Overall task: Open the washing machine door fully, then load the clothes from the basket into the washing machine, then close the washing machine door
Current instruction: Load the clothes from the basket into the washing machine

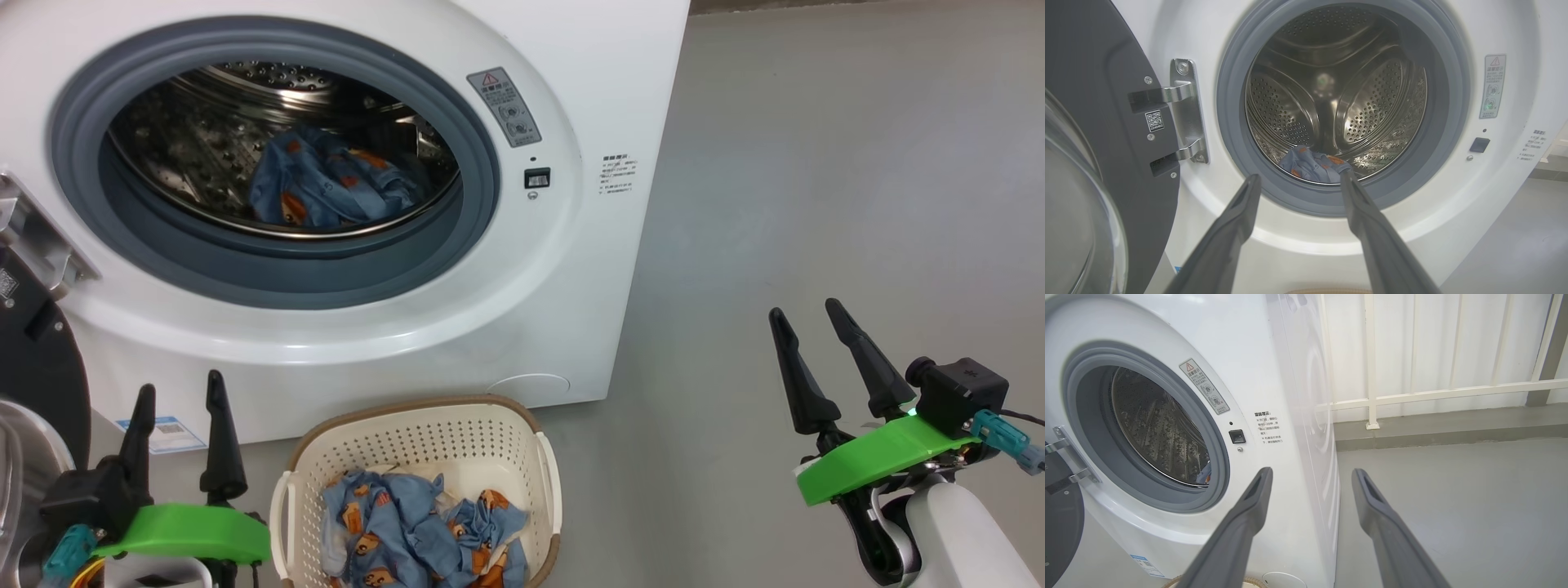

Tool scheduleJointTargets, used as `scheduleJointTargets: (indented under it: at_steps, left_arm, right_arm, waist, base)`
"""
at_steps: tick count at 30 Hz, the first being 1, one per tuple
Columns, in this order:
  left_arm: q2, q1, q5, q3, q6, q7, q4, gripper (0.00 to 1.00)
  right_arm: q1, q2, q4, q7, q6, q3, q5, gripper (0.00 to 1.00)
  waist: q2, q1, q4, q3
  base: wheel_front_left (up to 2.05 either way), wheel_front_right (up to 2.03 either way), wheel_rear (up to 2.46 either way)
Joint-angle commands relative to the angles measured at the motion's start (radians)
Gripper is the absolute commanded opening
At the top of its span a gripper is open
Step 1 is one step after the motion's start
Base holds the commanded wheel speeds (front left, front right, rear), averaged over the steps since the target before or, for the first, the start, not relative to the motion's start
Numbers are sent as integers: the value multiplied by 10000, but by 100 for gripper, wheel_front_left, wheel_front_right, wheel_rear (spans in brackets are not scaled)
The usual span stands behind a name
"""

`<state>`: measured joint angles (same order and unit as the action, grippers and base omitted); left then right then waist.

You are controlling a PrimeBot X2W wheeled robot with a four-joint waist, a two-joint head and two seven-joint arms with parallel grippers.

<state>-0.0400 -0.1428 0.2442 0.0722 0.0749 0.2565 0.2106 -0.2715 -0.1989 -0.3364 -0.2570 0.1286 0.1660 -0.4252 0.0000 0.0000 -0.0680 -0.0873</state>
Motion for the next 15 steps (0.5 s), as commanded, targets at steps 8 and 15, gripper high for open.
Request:
scheduleJointTargets:
  at_steps: [8,15]
  left_arm:
    - [-110,-168,74,262,-29,53,-267,100]
    - [-108,-236,87,186,-17,53,-121,100]
  right_arm:
    - [63,-51,239,-48,21,165,30,100]
    - [23,-40,237,-48,21,162,19,100]
  waist:
    - [0,0,3,-66]
    - [0,0,-13,-213]
  base:
    - [0,0,0]
    - [0,0,0]
